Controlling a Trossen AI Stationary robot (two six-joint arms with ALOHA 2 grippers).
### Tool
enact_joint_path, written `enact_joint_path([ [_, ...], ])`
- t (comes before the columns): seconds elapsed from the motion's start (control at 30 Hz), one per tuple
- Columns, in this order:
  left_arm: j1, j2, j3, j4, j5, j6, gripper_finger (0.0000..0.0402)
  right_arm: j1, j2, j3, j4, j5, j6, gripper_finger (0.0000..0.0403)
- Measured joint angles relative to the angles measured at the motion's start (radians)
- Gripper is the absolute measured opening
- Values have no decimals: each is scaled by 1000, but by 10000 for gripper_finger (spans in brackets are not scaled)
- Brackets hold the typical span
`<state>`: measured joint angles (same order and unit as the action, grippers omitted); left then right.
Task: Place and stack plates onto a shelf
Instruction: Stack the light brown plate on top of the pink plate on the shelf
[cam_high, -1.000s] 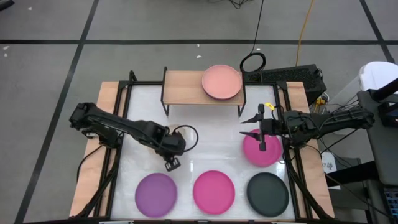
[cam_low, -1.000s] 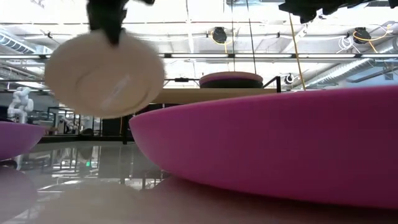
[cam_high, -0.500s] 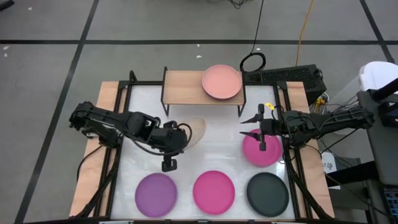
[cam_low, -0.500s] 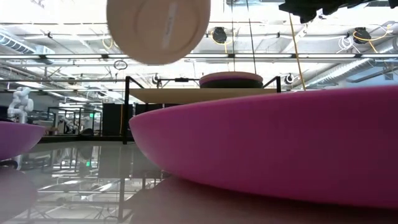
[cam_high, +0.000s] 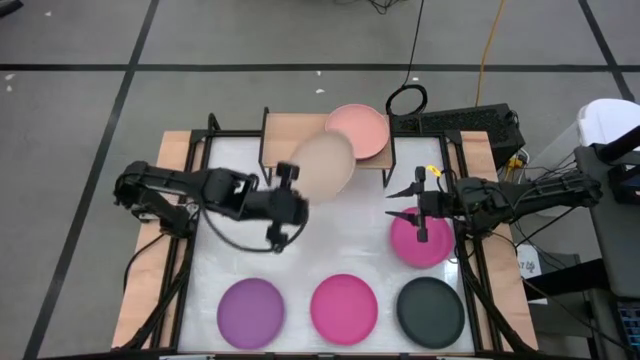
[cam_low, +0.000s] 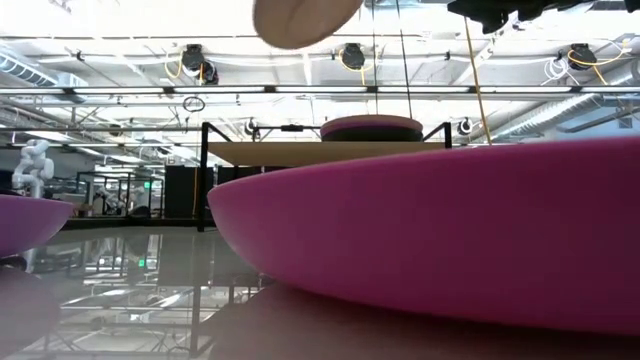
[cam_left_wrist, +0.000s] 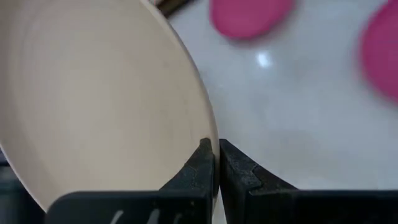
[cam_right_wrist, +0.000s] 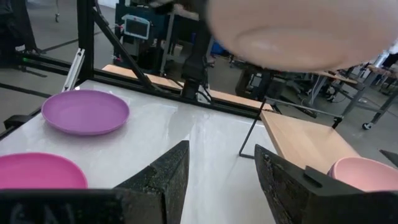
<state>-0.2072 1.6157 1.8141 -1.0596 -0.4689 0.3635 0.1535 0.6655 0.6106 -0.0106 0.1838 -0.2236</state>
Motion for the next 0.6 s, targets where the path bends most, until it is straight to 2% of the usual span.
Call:
enact_joint_path([
  [0.13, 116, 0, 0, 156, 10, 206, 9, 0, 0, 0, 12, 3, -6, 165],
  [0.23, 220, 0, 0, 238, 104, 304, 9, 0, -3, 0, 15, 3, -18, 165],
  [0.43, 412, 29, 1, 387, 311, 342, 9, 0, -20, 0, 15, 4, -26, 165],
  [0.6, 488, 130, -1, 419, 361, 380, 9, 0, -37, 0, 2, 3, -25, 165],
])
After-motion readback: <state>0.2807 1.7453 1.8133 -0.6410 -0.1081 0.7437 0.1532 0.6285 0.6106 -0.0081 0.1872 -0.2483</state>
